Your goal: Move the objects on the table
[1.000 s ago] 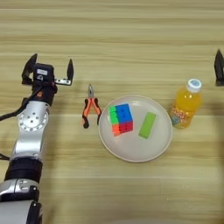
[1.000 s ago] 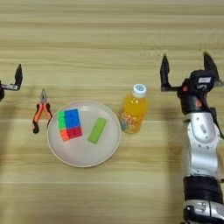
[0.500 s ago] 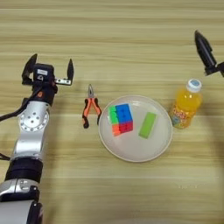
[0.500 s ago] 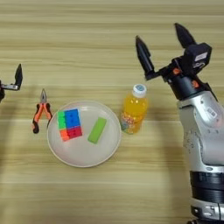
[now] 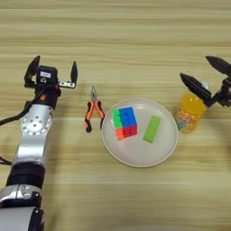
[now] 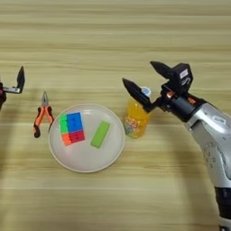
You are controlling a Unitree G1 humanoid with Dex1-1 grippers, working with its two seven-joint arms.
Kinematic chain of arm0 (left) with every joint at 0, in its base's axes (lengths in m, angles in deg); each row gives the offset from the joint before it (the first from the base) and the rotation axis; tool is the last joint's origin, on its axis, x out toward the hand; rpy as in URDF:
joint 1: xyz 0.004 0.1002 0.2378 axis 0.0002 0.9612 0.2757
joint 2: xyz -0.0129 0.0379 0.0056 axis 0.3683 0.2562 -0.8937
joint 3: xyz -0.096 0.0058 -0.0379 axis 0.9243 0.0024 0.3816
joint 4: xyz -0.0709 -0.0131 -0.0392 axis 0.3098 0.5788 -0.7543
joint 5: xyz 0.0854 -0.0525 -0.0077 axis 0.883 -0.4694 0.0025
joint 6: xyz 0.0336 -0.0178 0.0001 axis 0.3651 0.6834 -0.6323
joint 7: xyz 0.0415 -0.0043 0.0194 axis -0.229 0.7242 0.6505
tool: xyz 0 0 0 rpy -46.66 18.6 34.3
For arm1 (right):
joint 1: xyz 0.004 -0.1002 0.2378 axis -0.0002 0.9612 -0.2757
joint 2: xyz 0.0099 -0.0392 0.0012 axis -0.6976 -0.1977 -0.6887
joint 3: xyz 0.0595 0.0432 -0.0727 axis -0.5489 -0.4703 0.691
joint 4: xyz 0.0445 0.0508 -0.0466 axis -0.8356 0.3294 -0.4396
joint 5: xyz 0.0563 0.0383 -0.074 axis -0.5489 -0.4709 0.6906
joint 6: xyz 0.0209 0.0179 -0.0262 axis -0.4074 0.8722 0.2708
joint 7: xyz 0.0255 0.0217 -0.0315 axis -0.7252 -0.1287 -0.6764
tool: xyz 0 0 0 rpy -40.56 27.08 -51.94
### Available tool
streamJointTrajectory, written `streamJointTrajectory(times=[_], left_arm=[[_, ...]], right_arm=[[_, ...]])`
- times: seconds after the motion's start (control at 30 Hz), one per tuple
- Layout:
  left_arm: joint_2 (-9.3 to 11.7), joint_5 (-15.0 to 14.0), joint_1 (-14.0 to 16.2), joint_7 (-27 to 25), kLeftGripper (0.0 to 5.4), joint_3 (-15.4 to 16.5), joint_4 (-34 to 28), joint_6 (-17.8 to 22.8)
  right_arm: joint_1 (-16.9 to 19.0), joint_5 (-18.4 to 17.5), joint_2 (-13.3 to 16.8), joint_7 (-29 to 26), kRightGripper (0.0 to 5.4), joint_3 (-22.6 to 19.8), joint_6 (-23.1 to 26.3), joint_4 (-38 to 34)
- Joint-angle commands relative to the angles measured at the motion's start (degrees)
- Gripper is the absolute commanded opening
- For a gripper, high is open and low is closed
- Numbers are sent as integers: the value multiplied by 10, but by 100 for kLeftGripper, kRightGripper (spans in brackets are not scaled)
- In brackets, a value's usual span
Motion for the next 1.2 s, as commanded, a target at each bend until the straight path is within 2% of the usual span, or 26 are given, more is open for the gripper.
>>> streamJointTrajectory(times=[0.03,0.1,0.23,0.4,0.6,0.93,1.1,1.2], left_arm=[[-5,4,-4,3,540,-3,1,3],[-5,5,-4,3,540,-3,1,3],[-5,5,-5,4,540,-3,3,2],[-6,5,-5,4,540,-3,3,2],[-6,6,-5,4,540,-3,4,1],[-8,4,-4,2,540,-2,1,2],[-8,4,-2,2,540,-2,0,1],[-8,-4,1,-9,540,-2,-5,-2]], right_arm=[[14,4,20,-22,534,13,31,-13],[20,5,25,-31,534,19,39,-16],[28,31,32,-37,534,34,39,-9],[23,52,24,-32,534,38,39,16],[21,87,17,-31,476,48,22,47],[18,94,10,-34,369,43,16,54],[14,87,7,-32,361,37,18,48],[9,69,6,-36,360,25,26,35]])
